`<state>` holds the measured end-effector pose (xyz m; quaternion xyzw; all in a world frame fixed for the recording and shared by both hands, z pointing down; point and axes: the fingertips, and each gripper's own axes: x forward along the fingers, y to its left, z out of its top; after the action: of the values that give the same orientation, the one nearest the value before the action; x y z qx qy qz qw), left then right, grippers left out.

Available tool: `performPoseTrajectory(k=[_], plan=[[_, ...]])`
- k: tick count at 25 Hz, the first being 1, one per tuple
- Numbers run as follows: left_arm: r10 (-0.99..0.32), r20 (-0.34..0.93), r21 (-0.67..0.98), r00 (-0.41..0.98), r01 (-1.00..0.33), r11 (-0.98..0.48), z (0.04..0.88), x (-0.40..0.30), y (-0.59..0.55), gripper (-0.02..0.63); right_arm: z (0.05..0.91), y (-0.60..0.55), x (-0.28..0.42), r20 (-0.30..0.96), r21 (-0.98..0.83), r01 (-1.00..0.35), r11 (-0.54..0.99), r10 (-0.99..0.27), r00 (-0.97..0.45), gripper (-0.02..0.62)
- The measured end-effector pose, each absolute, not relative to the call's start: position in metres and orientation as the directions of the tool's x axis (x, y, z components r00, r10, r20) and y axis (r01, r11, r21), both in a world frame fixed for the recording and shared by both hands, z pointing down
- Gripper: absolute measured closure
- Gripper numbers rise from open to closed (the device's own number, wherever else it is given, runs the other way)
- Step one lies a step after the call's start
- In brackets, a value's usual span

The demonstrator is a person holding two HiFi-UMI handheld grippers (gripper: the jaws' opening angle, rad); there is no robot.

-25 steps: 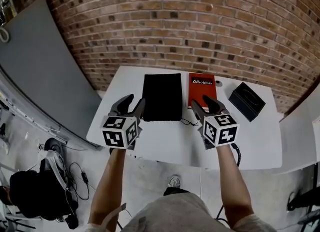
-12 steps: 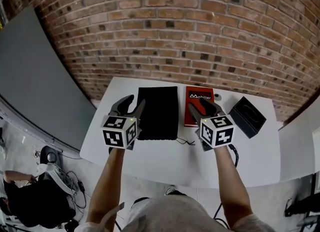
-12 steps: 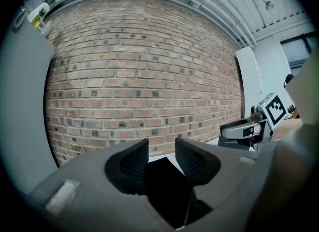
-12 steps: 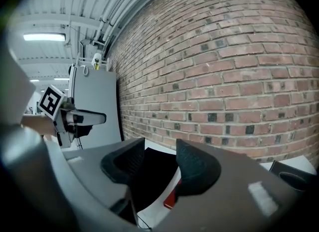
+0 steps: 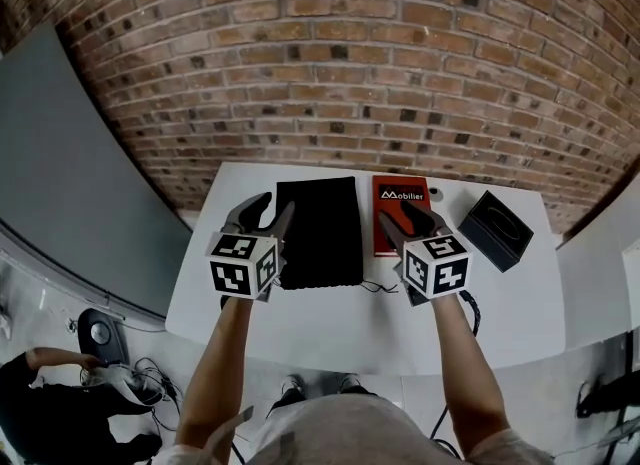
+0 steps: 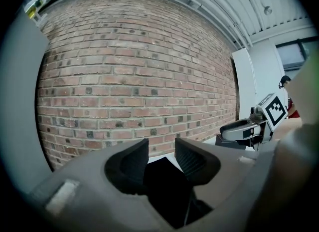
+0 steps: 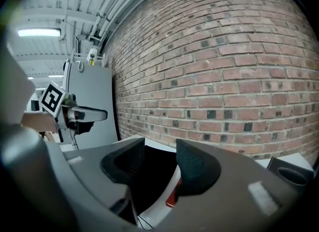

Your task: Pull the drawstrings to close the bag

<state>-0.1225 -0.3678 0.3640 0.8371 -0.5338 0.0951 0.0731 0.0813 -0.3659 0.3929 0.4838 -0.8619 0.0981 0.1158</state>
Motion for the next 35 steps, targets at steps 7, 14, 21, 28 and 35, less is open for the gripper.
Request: performPoseTrajectory(k=[7, 14, 21, 28, 35], plan=[[-0.842, 0.227, 0.024, 0.490, -0.867, -0.498, 0.364, -0.140, -0.370, 0.436, 0.397, -0.347, 0.061, 0.302, -0.061, -0.885, 0.462, -0.836, -0.458, 0.396], [-0.765, 0.268, -0.013, 0.586, -0.792, -0.611, 0.386, -0.144, -0.367, 0.434, 0.427, -0.332, 0.050, 0.389, -0.028, -0.880, 0.474, -0.806, -0.446, 0.396], [-0.649, 0.389, -0.073, 0.653, -0.681, -0.729, 0.435, -0.145, -0.355, 0.434, 0.469, -0.322, 0.052, 0.511, -0.005, -0.856, 0.518, -0.734, -0.447, 0.397], [-0.532, 0.516, -0.115, 0.672, -0.561, -0.820, 0.489, -0.147, -0.338, 0.433, 0.516, -0.311, 0.052, 0.624, 0.031, -0.803, 0.595, -0.639, -0.449, 0.403], [-0.379, 0.661, -0.132, 0.647, -0.397, -0.908, 0.547, -0.149, -0.315, 0.433, 0.559, -0.298, 0.048, 0.705, 0.032, -0.740, 0.672, -0.540, -0.460, 0.407]])
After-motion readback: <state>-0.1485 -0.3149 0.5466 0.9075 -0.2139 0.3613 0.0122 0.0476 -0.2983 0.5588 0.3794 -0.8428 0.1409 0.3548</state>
